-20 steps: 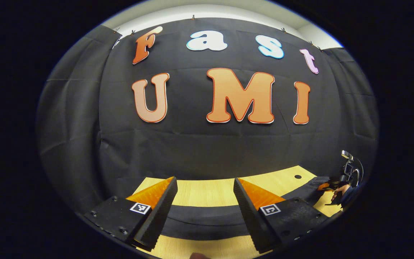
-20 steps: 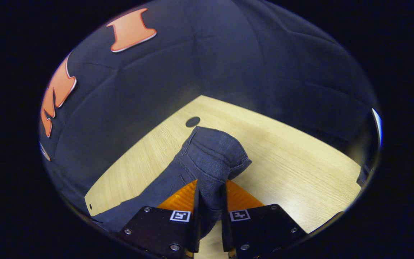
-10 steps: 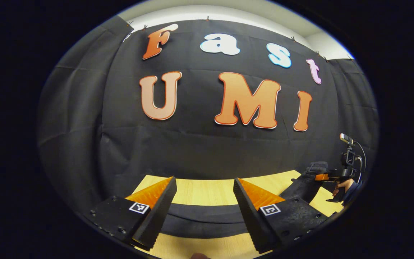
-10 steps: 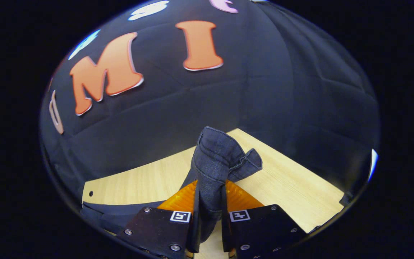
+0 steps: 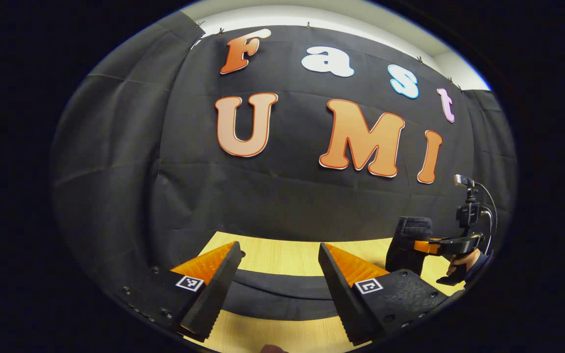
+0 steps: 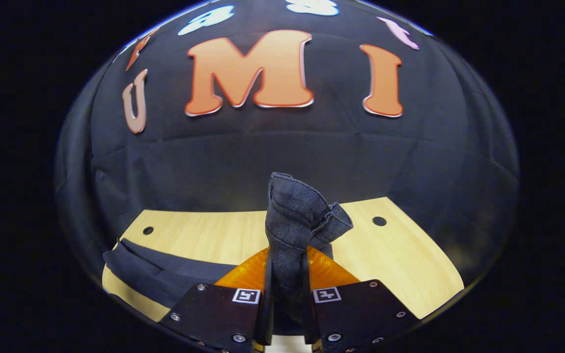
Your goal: Grasp the waist and the cuffs of the jeans and fold them to make the two legs overlap; first hold the waist and fold one-third of the jeans toward the cuffs, then hold the cuffs and fold the remaining one-third in the same direction to finish folding.
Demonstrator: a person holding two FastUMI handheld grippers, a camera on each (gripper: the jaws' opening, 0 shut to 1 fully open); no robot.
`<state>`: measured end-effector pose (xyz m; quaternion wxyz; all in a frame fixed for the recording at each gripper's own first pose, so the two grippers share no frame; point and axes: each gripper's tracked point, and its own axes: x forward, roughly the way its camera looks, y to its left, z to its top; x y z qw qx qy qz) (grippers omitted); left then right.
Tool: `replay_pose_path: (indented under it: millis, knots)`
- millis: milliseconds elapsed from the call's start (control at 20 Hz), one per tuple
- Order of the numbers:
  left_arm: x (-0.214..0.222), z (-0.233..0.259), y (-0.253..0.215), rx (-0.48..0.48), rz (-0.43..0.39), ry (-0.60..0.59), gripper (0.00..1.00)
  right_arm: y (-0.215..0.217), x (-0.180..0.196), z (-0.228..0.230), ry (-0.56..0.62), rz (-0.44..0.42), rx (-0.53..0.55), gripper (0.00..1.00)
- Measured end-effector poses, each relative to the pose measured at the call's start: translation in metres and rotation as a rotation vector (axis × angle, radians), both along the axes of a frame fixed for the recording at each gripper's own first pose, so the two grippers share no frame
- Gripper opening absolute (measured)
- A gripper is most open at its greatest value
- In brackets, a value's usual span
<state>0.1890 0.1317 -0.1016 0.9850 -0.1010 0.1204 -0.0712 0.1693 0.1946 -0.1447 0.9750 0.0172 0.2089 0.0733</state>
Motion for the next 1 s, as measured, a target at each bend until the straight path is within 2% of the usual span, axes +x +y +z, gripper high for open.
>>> replay_pose_path:
  millis: [300, 700, 800, 900, 1000]
  knots:
    - [-0.005, -0.021, 0.038, -0.011, 0.071, 0.052, 0.96, 0.077, -0.011, -0.033, 0.036, 0.112, -0.078, 0.25]
    - [-0.007, -0.057, 0.072, 0.001, 0.123, 0.143, 0.96, 0.146, -0.032, -0.107, 0.182, 0.245, -0.178, 0.25]
    - [-0.007, -0.069, 0.08, 0.008, 0.126, 0.175, 0.96, 0.167, -0.047, -0.126, 0.267, 0.283, -0.147, 0.43]
    - [-0.007, -0.079, 0.086, 0.004, 0.124, 0.205, 0.96, 0.188, -0.062, -0.137, 0.301, 0.321, -0.138, 0.5]
    - [-0.006, -0.09, 0.094, -0.013, 0.128, 0.238, 0.96, 0.202, -0.078, -0.136, 0.309, 0.364, -0.126, 0.61]
